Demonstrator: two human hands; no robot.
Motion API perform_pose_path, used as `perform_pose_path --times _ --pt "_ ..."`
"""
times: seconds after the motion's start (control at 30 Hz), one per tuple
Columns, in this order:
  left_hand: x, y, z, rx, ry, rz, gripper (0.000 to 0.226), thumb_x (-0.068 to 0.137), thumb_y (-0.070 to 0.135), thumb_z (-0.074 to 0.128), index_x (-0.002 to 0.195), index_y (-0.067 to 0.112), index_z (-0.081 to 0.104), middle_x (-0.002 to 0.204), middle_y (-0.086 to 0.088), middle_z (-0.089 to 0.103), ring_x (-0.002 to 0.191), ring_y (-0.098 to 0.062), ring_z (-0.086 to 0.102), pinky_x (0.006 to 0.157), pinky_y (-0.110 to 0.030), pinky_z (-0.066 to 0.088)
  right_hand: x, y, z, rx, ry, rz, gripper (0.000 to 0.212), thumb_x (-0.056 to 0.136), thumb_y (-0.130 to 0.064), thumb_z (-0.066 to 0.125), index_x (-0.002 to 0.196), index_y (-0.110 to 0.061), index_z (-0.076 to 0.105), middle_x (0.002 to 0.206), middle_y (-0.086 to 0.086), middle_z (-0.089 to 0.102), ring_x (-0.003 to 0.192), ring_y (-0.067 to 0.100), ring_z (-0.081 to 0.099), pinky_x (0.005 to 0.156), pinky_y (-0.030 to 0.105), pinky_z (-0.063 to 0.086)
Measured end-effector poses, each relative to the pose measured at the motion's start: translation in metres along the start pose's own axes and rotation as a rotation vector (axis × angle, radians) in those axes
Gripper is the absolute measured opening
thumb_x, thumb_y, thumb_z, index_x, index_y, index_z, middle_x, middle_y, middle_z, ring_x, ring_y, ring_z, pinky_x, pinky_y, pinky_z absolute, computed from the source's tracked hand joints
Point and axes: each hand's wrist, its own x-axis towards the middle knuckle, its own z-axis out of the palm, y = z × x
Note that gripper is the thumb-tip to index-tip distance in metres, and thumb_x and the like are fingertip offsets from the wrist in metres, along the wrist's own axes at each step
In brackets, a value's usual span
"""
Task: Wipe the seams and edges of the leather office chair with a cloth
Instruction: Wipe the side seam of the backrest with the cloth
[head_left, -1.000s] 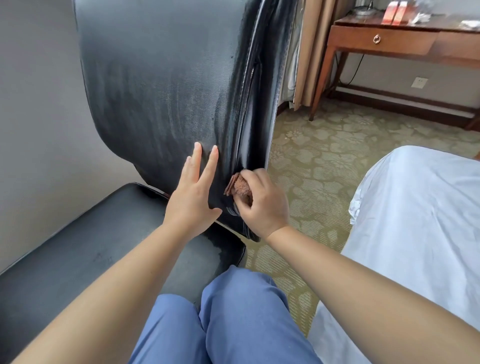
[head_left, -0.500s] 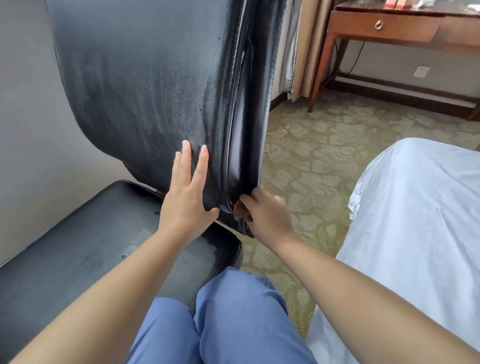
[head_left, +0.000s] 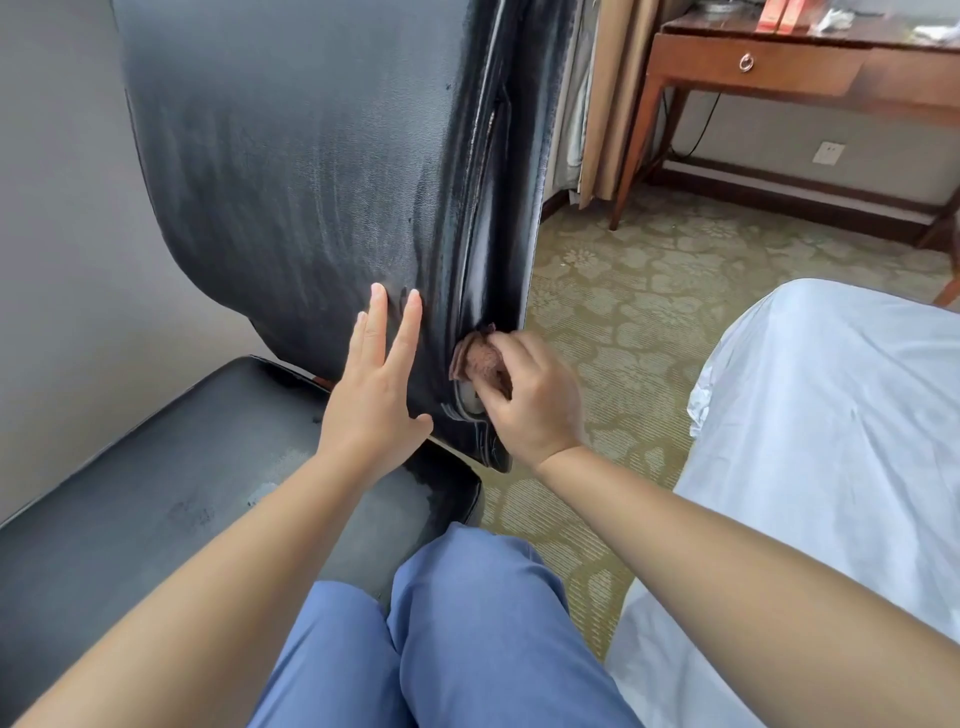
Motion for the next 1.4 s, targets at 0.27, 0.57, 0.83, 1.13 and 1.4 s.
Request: perform_pose_path --times 0.27,0.57,0.83,1.13,1.4 --pt "0.001 -0.008 0.016 0.020 0.038 0.020 0.126 0.072 0.009 0.077 0.140 0.041 -0.024 0.156 0.008 -0.028 0.149 -0.019 -0.010 0.099 -0.023 0.032 -0.030 0.020 0.025 -0.088 -0.123 -0.052 0.021 0.069 -0.009 0.076 0.088 -0.007 0.069 0.078 0.006 0.061 0.059 0.027 0.059 0.046 0.029 0.046" --pt "-0.003 -0.009 0.030 -0.032 0.031 -0.046 0.129 0.074 0.018 0.078 0.131 0.049 -0.033 0.141 0.021 -0.043 0.148 -0.019 -0.016 0.105 -0.030 0.034 -0.041 0.029 0.039 -0.309 -0.336 0.022 0.020 0.057 -0.011 0.081 0.071 -0.016 0.068 0.076 0.000 0.062 0.053 0.024 0.057 0.049 0.021 0.027" --pt "-0.009 -0.004 0.019 -0.074 -0.019 -0.067 0.131 0.074 0.021 0.078 0.127 0.057 -0.036 0.155 0.012 -0.032 0.150 -0.020 -0.004 0.107 -0.041 0.040 -0.008 0.022 0.010 -0.327 -0.063 -0.092 0.027 0.059 -0.003 0.078 0.081 -0.017 0.072 0.069 -0.001 0.057 0.054 0.021 0.051 0.059 0.025 0.025" --pt "-0.014 0.002 0.022 -0.109 -0.021 -0.086 0.129 0.073 0.017 0.075 0.129 0.055 -0.035 0.157 0.008 -0.027 0.149 -0.021 0.005 0.101 -0.039 0.045 0.003 0.022 0.008 -0.413 0.058 -0.244 0.031 0.061 -0.005 0.080 0.089 -0.015 0.074 0.082 0.004 0.064 0.061 0.022 0.055 0.056 0.026 0.029" --pt "-0.020 -0.010 0.042 -0.094 0.000 -0.061 0.135 0.072 0.015 0.078 0.128 0.056 -0.038 0.155 0.009 -0.031 0.150 -0.020 -0.004 0.111 -0.039 0.035 -0.052 0.042 0.046 -0.547 -0.232 -0.335 0.022 0.053 -0.003 0.073 0.072 -0.014 0.071 0.095 0.006 0.051 0.069 0.023 0.051 0.053 0.027 0.033"
